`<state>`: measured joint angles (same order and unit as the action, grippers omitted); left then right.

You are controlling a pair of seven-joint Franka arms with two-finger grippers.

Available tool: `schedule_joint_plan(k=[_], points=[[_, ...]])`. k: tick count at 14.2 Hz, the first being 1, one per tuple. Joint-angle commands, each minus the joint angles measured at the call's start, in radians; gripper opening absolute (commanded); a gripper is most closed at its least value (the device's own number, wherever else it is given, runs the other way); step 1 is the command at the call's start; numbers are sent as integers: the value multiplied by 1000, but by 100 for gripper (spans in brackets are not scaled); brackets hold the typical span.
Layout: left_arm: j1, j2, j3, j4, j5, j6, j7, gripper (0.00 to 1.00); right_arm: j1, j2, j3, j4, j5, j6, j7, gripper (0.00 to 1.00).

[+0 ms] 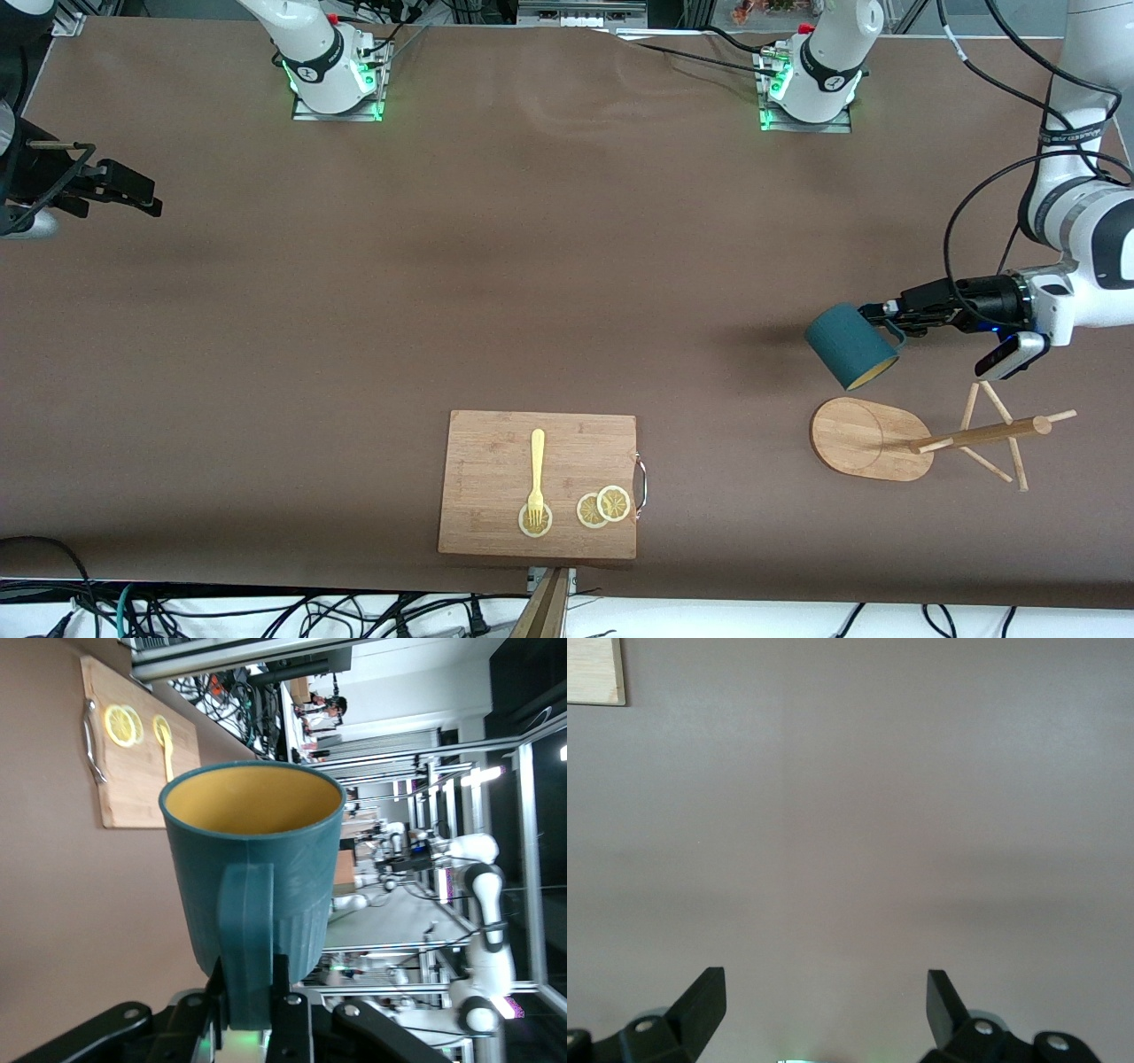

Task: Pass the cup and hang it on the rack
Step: 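Lift the mug with the left gripper toward the wooden rack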

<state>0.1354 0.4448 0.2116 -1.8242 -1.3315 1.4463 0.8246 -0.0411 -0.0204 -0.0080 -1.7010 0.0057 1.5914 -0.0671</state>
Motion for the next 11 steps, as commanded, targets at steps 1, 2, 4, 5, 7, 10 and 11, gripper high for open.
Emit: schedule_joint_plan(k=[1,2,4,5,7,10,11], points=[[94,44,0,31,-9,-29,-120,0,-5,7,6,20,8,-13,7,100],[114,64,0,39,-30,-47,-140,0,-5,7,6,20,8,-13,7,100],[136,92,0,74,-26,-92,-140,0,-5,7,6,20,8,-13,6,100],[136,92,0,72,-28,-92,-140,0,-5,7,6,20,8,-13,4,100],[135,92,-1,75,-32,-92,-148,0,-5,7,6,20,8,-13,4,100],[145,91,-1,77,-35,-95,-165,0,-5,7,6,20,8,-13,4,100],[154,91,-1,79,-34,-101,-165,0,-5,7,6,20,8,-13,4,100]])
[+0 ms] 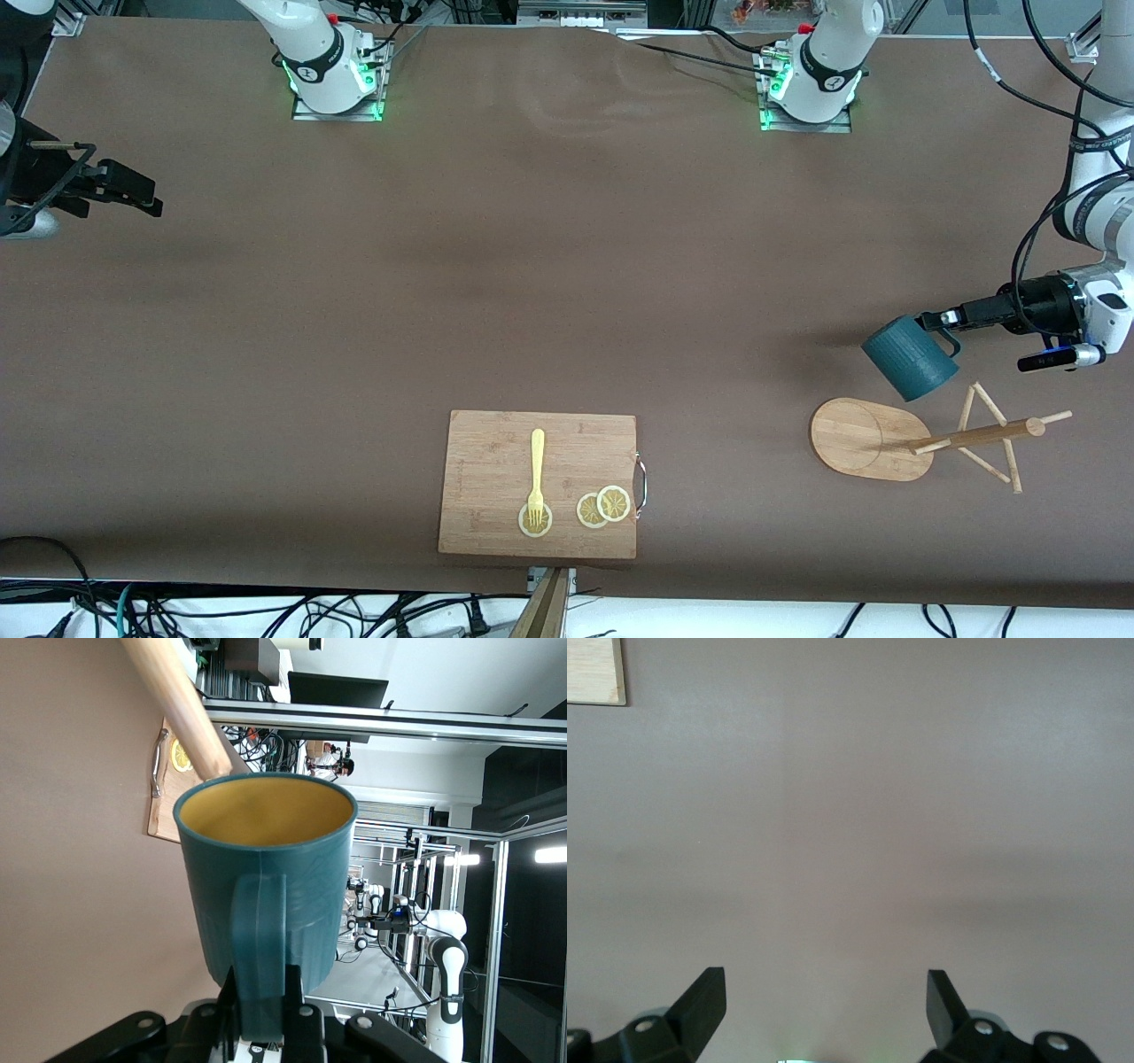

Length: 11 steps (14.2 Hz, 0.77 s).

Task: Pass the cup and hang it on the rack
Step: 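Lower the mug handle onto a rack peg with the left gripper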

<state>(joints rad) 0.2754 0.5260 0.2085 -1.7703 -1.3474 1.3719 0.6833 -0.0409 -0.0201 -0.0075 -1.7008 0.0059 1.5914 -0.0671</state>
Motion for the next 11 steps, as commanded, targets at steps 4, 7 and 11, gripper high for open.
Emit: schedule_joint_plan(k=[4,7,11], points=[[56,9,2,25,-10,-60,-25,0,-5,6,6,20,8,-13,4,100],[71,18,2,25,-21,-60,-27,0,-5,6,6,20,8,-13,3,100],[96,78,2,72,-62,-60,-27,0,-5,6,6,20,8,-11,4,100]])
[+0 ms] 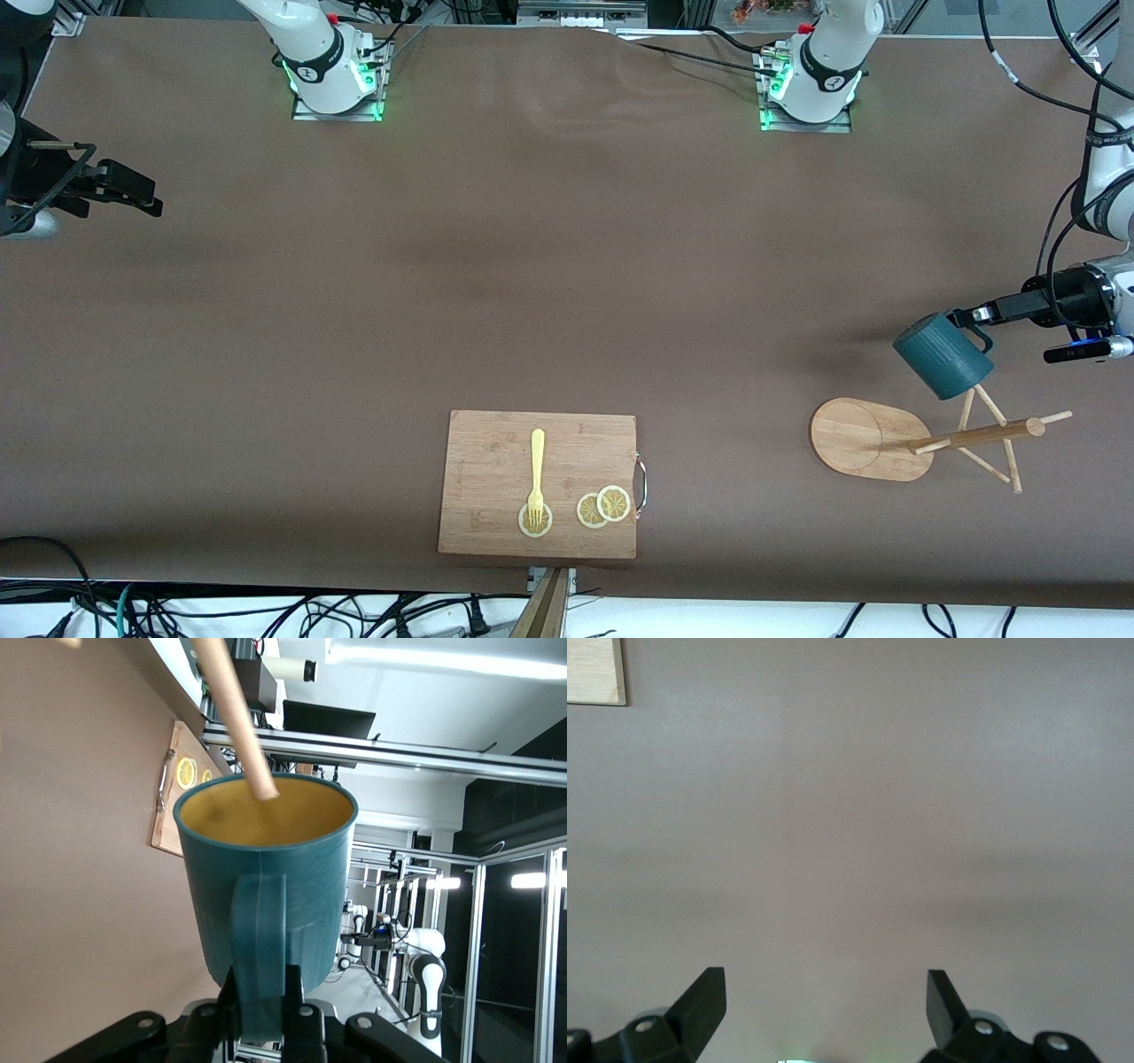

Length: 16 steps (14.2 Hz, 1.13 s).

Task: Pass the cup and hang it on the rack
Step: 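Lower the mug handle onto a rack peg with the left gripper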

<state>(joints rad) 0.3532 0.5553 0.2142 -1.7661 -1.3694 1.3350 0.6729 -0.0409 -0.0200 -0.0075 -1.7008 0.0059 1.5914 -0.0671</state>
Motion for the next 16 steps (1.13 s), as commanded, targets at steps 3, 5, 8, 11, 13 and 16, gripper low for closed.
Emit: schedule_joint_plan(k=[3,5,8,11,13,16], points=[[33,129,-4,144,-88,-48,-18,0,-5,6,6,21,8,-11,4,100],[41,156,-4,163,-111,-56,-19,0,-5,8,6,21,9,-11,3,100],[43,184,-4,172,-163,-56,-19,0,-5,8,6,23,8,-11,4,100],[46,198,-4,175,-180,-57,-30,0,-4,8,6,24,8,-11,3,100],[55,216,-4,175,-218,-59,-42,0,-4,8,18,26,8,-10,6,100],[61,232,-4,177,-228,-60,-41,0,-5,8,18,26,8,-11,4,100]])
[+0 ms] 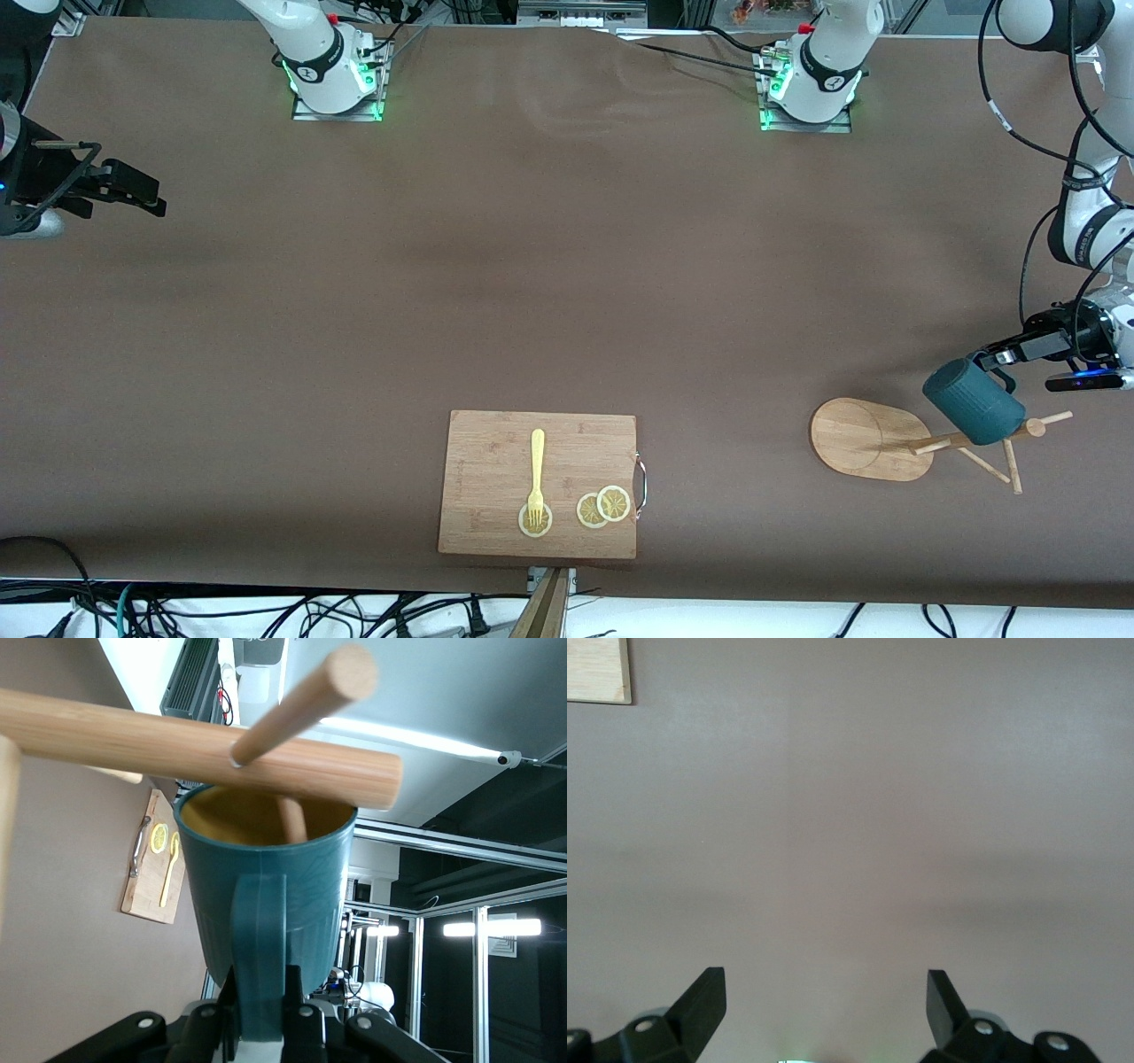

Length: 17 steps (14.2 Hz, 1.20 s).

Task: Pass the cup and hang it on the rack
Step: 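Lower the mug handle onto a rack peg with the left gripper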

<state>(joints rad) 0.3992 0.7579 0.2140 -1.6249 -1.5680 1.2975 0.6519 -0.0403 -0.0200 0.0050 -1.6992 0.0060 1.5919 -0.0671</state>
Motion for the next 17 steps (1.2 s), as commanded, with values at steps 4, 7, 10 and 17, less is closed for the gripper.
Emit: schedule_joint_plan(k=[4,7,10,17], points=[[15,38,-4,36,-23,-21,17,41,-6,8,6,24,8,-10,1,100],[13,38,-4,33,-9,-18,116,100,-6,8,6,24,8,-10,1,100],[13,20,-2,34,70,-20,117,100,-6,8,6,24,8,-10,1,100],[12,-101,-10,33,440,-116,108,100,-6,8,6,24,8,-10,1,100]])
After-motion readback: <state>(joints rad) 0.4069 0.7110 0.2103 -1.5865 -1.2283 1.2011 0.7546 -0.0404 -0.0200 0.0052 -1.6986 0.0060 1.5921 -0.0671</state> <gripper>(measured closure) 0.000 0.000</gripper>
